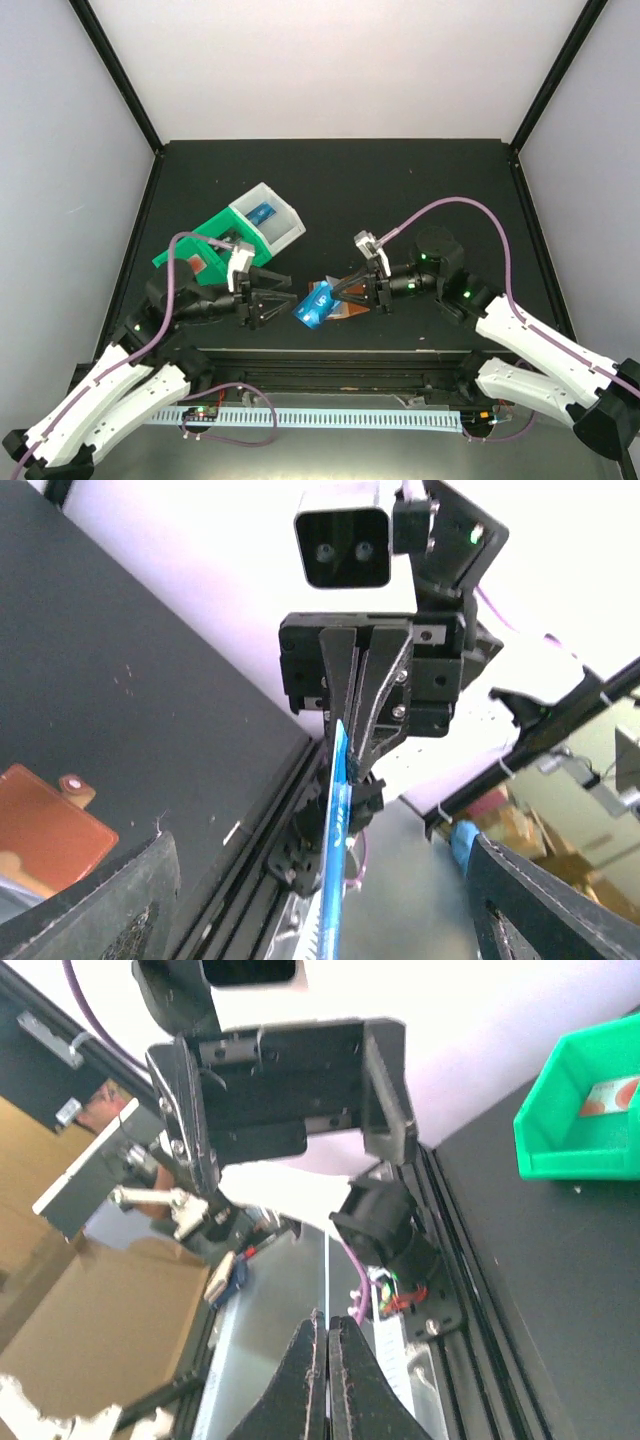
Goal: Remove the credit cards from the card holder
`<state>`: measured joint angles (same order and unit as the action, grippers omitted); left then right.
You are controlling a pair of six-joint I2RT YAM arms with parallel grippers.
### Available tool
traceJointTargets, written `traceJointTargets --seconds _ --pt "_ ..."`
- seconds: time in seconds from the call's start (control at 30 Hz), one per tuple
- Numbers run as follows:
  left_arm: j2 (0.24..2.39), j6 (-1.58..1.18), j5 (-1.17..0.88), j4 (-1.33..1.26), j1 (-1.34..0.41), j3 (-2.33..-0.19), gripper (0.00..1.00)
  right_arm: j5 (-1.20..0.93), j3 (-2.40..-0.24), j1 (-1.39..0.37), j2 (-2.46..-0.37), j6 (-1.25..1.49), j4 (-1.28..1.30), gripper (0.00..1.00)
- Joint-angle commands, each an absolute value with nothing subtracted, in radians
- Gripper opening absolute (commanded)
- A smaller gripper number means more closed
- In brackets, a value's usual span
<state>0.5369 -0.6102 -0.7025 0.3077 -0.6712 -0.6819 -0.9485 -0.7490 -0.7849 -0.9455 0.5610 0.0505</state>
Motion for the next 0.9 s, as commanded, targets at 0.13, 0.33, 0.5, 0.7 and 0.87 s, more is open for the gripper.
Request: traceJointTargets --seconds 0.13,0.33,0.5,0.7,0.87 --pt "0.406 -0.791 -0.547 0.138 -0.668 -0.588 0.81 -0.777 -0.631 -0.785 -0.975 1.072 -0.566 0.01" --pt "0.452 -0.863 -0.578 0.021 -0.668 -0.534 0.79 -0.691 -0.608 -0.787 -1.044 1.214 -0.719 0.01" --pt "0.500 -0.870 -0.617 -0.021 -0.668 -0.544 0.59 -0.667 -0.599 -0.788 -1.067 1.236 -0.727 0.01" --pt "0.486 -0.909 -0.582 -0.064 -0.668 -0.515 0.33 -0.632 -0.566 -0.787 -1.070 1.239 -0.728 0.01" --pt "0.475 -0.909 -0.558 -0.049 -0.668 -0.506 0.02 -0.626 -0.552 -0.788 -1.089 1.227 -0.724 0.01"
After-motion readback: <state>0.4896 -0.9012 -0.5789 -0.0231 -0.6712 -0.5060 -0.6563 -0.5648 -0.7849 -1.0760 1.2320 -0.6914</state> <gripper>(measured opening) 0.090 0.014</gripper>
